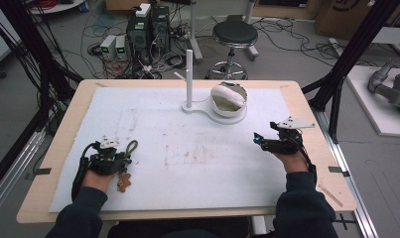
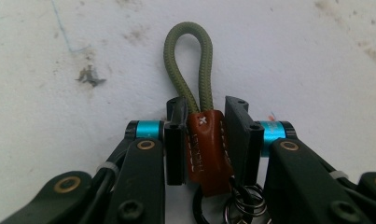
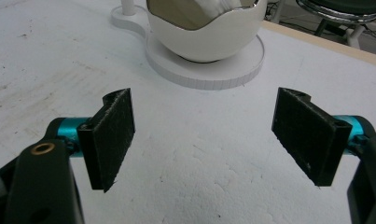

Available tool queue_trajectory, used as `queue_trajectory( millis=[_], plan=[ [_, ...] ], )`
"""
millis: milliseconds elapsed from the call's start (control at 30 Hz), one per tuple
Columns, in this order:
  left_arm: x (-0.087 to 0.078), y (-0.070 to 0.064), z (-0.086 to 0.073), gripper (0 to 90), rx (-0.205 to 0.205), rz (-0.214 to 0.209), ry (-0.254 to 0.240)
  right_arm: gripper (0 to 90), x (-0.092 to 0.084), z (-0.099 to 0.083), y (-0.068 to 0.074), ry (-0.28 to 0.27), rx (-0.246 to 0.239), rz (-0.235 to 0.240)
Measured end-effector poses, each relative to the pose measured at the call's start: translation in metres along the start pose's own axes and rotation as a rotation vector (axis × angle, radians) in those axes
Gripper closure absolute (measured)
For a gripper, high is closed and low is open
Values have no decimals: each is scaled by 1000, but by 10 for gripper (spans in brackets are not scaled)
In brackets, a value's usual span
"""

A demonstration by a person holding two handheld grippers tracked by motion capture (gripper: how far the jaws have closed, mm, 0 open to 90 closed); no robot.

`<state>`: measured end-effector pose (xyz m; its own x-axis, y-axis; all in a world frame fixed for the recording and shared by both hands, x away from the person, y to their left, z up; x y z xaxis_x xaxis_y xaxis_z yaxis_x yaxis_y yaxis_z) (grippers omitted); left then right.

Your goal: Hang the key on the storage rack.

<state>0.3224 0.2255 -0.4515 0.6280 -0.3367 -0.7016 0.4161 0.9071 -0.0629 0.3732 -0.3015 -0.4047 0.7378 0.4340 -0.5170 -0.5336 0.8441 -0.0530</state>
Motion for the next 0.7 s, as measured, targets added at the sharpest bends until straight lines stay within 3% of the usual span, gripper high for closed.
queue_trajectory(
  millis=[67,100,167,233,267,300,333,367,400,467,500,633,667,700],
  plan=[
    [-8,7,4,704,-56,-42,-79,216,-1,0,0,-4,1,0],
    [-8,7,4,703,-56,-42,-79,216,-1,0,0,-4,0,-2],
    [-15,9,11,703,-79,-87,-173,216,-1,0,-1,-4,4,-2],
    [-17,8,14,703,-82,-93,-197,216,0,0,-1,-5,0,-1],
    [-22,8,22,704,-77,-110,-261,216,-1,0,0,-8,3,-1],
    [-22,8,22,703,-77,-110,-261,216,-1,0,0,-9,1,-2],
    [-24,7,26,704,-74,-120,-292,216,-1,0,-1,-11,3,-2],
    [-27,5,37,704,-54,-137,-353,216,-1,0,-1,-11,4,-4],
    [-27,5,37,704,-54,-137,-353,216,-1,0,-1,-11,4,-4],
    [-31,-1,57,704,-25,-161,-421,216,-2,1,-1,-15,9,-4],
    [-31,-1,57,704,-25,-161,-421,216,-2,1,-1,-15,9,-4],
    [-33,-10,86,704,11,-180,-474,216,-2,1,-2,-17,5,-4],
    [-32,-15,99,704,32,-183,-491,216,-1,0,-2,-19,5,-4],
    [-32,-15,99,704,32,-183,-491,216,-1,0,-2,-18,6,-3]
  ],
)
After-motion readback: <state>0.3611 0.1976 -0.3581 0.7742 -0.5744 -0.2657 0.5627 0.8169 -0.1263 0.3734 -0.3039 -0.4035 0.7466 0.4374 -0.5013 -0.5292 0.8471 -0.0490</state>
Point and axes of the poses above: each handheld gripper's, and its own axes: x roughly forward along the jaws, z roughly out of its top, y roughly to its left, the point moved 2 cm from there along x, roughly forward along the jaws, and after that the axes turned 1 degree about -z, right-handed, at the moved point
